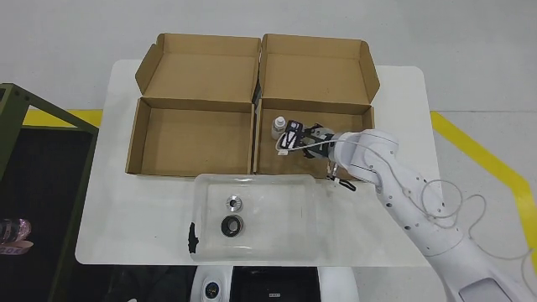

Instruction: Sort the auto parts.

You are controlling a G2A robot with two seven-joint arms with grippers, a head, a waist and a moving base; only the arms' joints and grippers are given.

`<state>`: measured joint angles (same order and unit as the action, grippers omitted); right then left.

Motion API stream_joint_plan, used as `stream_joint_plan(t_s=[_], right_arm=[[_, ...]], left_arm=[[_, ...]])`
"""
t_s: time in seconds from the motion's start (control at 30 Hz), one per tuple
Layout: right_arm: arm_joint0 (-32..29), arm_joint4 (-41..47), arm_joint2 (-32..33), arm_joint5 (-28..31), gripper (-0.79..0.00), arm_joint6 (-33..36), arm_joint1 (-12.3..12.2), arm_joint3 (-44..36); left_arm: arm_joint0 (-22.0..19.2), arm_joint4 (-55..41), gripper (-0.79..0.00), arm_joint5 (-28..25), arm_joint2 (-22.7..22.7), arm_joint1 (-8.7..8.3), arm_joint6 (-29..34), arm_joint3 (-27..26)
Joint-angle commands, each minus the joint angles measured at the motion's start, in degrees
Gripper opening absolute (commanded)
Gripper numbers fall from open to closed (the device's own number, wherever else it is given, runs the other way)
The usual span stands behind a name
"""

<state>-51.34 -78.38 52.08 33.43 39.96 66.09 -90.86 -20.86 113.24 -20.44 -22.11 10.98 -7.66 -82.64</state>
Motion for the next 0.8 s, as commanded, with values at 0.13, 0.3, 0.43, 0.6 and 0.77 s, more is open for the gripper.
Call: stream_joint_plan(t_s=[0.13,0.3,0.43,0.6,0.77], right_arm=[[0.0,0.3,-0.1,-0.7,-0.065,-1.3,0.3,0.3],[-2.1,1.5,2.3,-2.4,0.0,-3.5,-0.1,-3.3],[-4.6,2.3,5.1,-2.2,0.0,-4.3,-0.7,-7.9],[-8.7,3.0,8.6,-1.3,0.0,-6.0,-1.6,-14.1],[-12.6,4.1,10.5,-0.2,0.0,-8.4,-2.1,-18.9]], left_arm=[[0.0,0.0,0.0,0.0,0.0,0.0,0.0,0.0],[0.0,0.0,0.0,0.0,0.0,0.0,0.0,0.0],[0.0,0.0,0.0,0.0,0.0,0.0,0.0,0.0],[0.0,0.0,0.0,0.0,0.0,0.0,0.0,0.0],[0.0,0.0,0.0,0.0,0.0,0.0,0.0,0.0]])
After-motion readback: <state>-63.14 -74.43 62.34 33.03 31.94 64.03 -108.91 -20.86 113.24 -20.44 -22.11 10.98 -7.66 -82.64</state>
